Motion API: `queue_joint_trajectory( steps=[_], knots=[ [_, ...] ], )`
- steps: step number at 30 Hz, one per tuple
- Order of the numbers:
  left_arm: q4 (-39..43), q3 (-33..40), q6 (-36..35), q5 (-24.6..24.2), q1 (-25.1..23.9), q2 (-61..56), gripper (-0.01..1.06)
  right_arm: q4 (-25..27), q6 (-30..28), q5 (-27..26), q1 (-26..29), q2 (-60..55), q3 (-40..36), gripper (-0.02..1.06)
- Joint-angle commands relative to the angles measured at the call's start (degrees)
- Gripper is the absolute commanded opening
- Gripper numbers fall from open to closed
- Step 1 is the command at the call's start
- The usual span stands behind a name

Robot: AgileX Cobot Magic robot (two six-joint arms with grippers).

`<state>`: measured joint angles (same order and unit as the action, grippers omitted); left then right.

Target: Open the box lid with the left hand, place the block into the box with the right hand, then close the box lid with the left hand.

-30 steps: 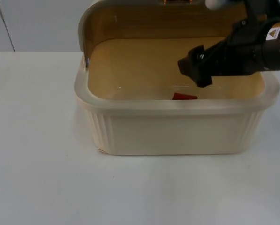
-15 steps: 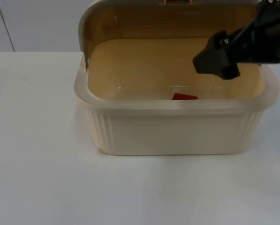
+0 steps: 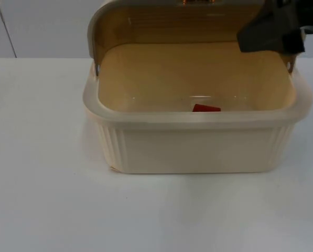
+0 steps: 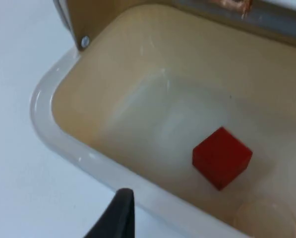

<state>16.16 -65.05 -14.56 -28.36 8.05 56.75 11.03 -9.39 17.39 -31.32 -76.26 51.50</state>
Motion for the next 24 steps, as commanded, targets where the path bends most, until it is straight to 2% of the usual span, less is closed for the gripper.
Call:
queue_joint_trajectory(
  steps=[1,8,11,16,21,24],
  knots=[
    [-0.7,-0.3,-0.5,0.0,0.0,-0.2,1.04,-0.5,0.4,2.4,0.1,0.8,0.3,1.05],
    [-0.7,-0.3,-0.5,0.0,0.0,-0.2,1.04,-0.3,1.1,3.2,0.1,2.9,0.4,1.05],
    [-0.7,-0.3,-0.5,0.0,0.0,-0.2,1.04,-2.1,1.1,6.5,0.2,4.2,1.7,1.05],
    [-0.7,-0.3,-0.5,0.0,0.0,-0.2,1.04,-1.8,1.2,5.1,0.2,5.9,2.0,1.05],
    [-0.7,-0.3,-0.5,0.0,0.0,-0.2,1.04,-2.5,1.2,7.5,0.2,6.5,5.3,1.05],
    [-0.6,-0.3,-0.5,-0.1,0.0,-0.2,1.04,-5.0,4.9,10.5,0.4,7.2,9.2,1.05]
  ],
)
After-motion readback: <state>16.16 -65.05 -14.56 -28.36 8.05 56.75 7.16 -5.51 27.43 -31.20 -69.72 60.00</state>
